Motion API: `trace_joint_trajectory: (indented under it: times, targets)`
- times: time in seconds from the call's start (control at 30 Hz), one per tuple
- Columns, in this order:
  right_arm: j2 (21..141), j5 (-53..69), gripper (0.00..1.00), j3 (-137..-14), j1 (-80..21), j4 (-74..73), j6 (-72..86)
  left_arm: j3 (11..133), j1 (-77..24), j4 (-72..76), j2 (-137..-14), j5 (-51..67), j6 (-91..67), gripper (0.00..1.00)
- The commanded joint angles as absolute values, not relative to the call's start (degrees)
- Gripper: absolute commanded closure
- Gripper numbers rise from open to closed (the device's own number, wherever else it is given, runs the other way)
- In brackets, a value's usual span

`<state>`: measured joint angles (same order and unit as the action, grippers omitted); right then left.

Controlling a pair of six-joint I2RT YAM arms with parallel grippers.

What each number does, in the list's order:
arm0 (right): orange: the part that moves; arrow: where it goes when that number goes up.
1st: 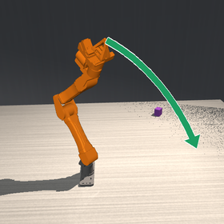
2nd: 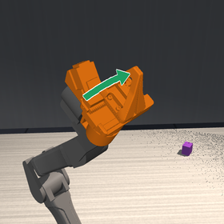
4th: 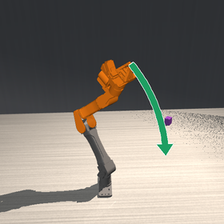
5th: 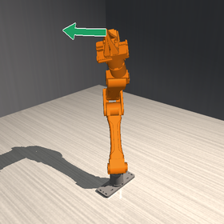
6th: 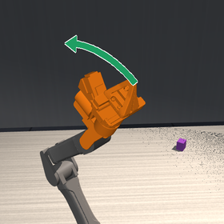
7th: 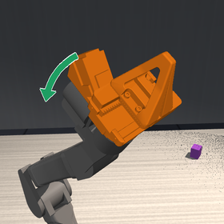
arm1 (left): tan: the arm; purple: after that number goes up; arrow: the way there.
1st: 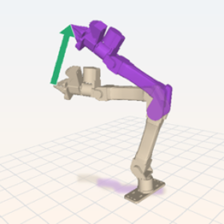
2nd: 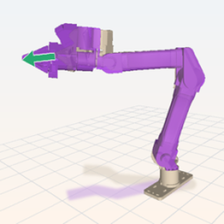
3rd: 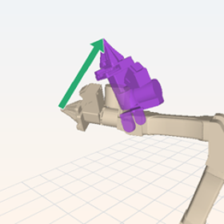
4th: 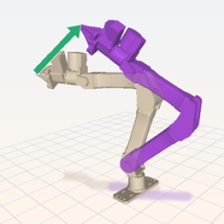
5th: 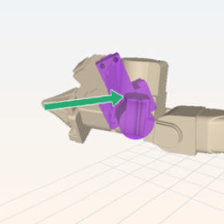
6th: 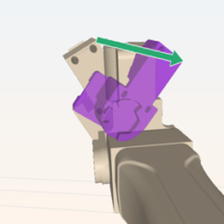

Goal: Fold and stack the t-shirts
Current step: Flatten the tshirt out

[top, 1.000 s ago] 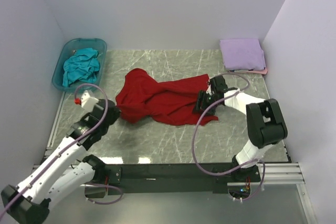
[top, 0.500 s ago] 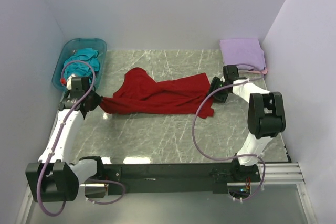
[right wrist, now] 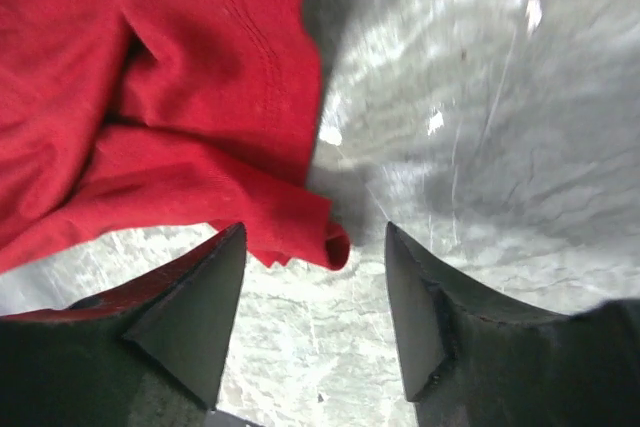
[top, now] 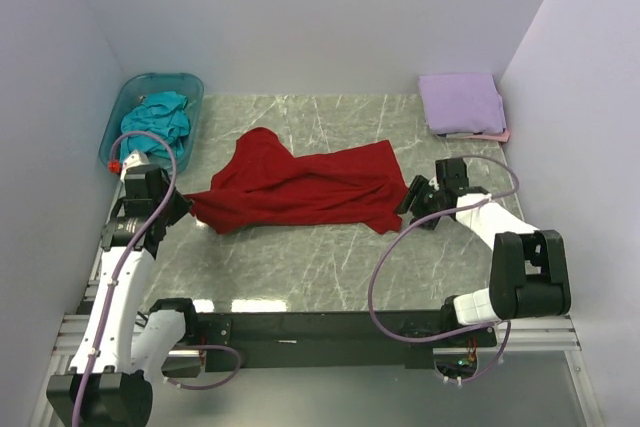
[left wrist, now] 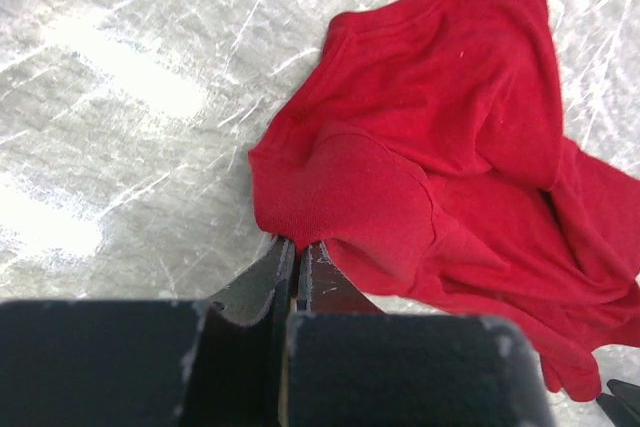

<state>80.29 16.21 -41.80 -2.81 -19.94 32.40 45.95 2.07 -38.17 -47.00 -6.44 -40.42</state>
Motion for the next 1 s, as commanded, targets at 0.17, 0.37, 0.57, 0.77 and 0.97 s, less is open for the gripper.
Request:
trace_joint_trajectory:
  times: [0.17,0.37,0.57,0.77,0.97]
  targets:
    - [81.56,24.5,0.27,-37.79,-2.2,-12.06,33.05,47.37,2.28,-37.35,-47.29,-6.77,-37.88,0.99]
    - [84.02,33.39,0.27,-36.39,-2.29,-10.63,32.35,47.28,2.29,-36.91,-47.64,-5.71,-38.32,0.99]
    - [84.99,34.19,0.32,-35.86,-2.29,-8.88,31.11,47.55,2.29,-36.56,-48.16,-6.15,-38.23,0.99]
    - [81.22,35.07,0.4,-38.22,-2.29,-10.27,31.55,48.95,2.29,-37.26,-47.81,-6.85,-38.32,0.99]
    - [78.14,34.02,0.44,-40.26,-2.37,-12.04,32.43,48.96,2.29,-36.91,-48.43,-6.15,-38.67,0.99]
